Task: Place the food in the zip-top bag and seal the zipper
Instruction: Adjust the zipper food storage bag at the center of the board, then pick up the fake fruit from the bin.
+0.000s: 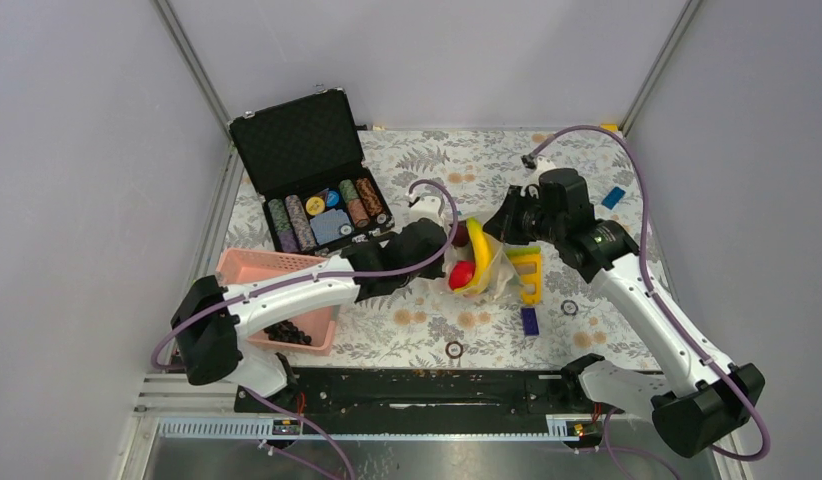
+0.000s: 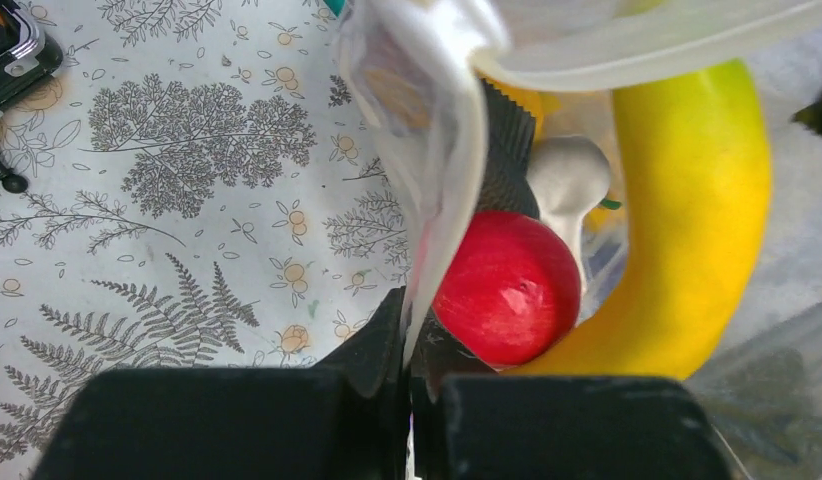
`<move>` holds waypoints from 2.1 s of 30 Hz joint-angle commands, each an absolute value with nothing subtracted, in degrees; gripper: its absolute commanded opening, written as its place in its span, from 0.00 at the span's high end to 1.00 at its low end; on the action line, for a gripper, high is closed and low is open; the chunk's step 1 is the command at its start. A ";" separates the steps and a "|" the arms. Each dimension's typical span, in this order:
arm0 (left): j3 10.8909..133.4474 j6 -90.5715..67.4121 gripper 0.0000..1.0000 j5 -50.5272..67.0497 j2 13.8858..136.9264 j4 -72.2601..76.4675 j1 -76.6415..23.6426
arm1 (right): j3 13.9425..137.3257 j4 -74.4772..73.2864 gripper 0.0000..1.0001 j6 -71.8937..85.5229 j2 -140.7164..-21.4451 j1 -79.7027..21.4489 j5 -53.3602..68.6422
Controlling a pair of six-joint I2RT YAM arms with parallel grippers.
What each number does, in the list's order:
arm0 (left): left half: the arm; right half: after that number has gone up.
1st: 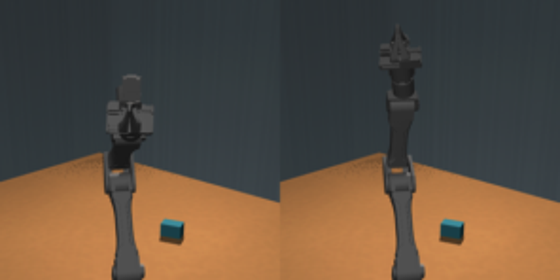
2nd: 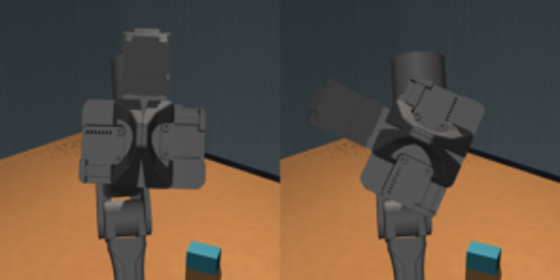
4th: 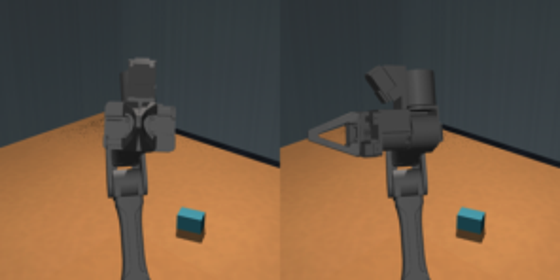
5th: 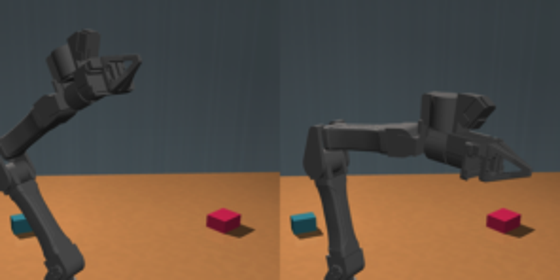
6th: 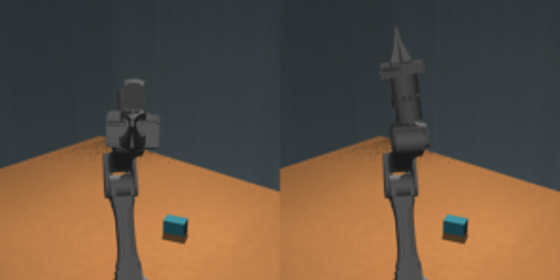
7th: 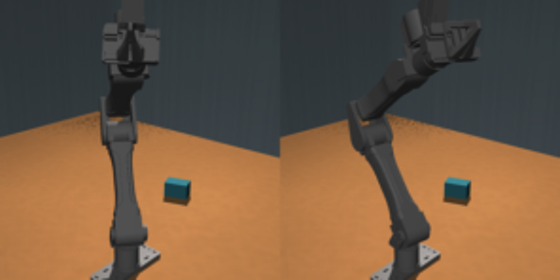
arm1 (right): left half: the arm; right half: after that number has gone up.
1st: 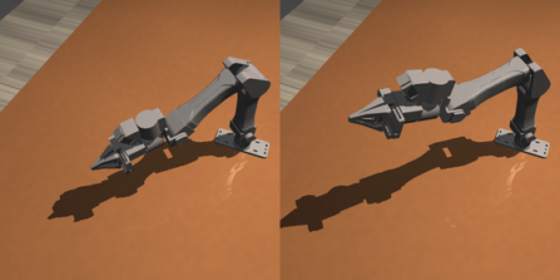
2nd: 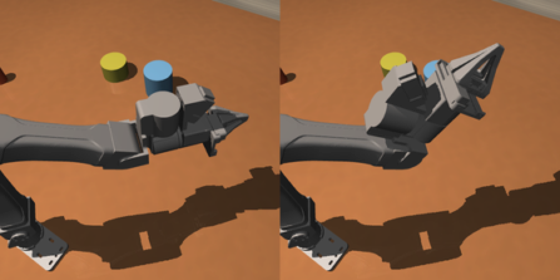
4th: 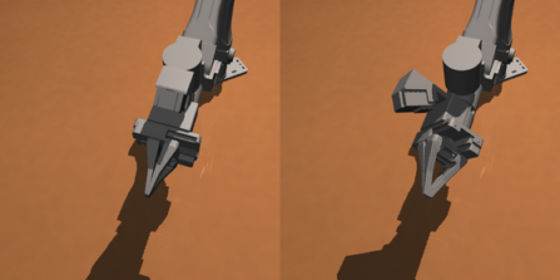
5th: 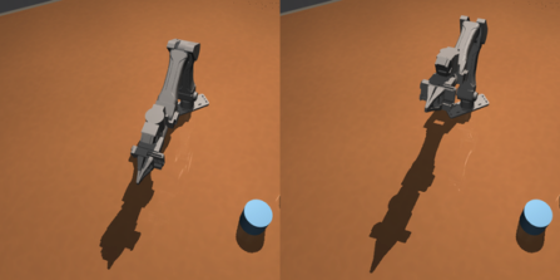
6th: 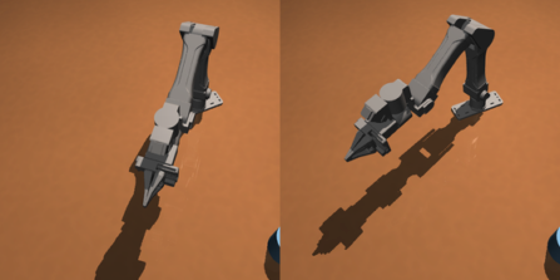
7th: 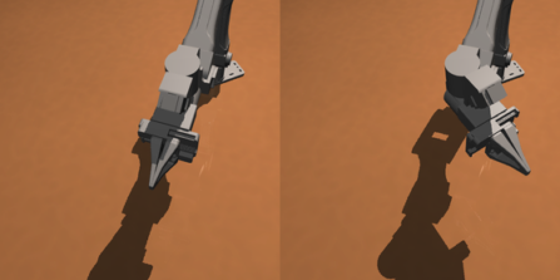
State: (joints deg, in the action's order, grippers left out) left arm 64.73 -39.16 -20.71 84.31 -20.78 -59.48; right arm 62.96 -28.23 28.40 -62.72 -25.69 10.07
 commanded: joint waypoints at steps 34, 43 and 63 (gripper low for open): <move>71.26 -42.24 0.11 -22.07 75.34 -31.83 -51.93 | 69.24 -38.14 0.93 20.89 -70.34 -32.05 -4.68; 62.39 -65.08 0.01 -34.88 63.65 -59.87 -38.49 | 65.48 -34.61 0.93 21.01 -69.99 -29.07 -0.22; 44.30 -68.22 0.01 -22.46 59.24 -63.07 -7.49 | 64.47 -32.96 0.94 21.39 -73.79 -27.18 3.82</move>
State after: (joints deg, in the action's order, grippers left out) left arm 43.46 -70.85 -27.14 55.27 -63.29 -9.32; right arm 64.42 -33.89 20.93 -73.69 -27.88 2.74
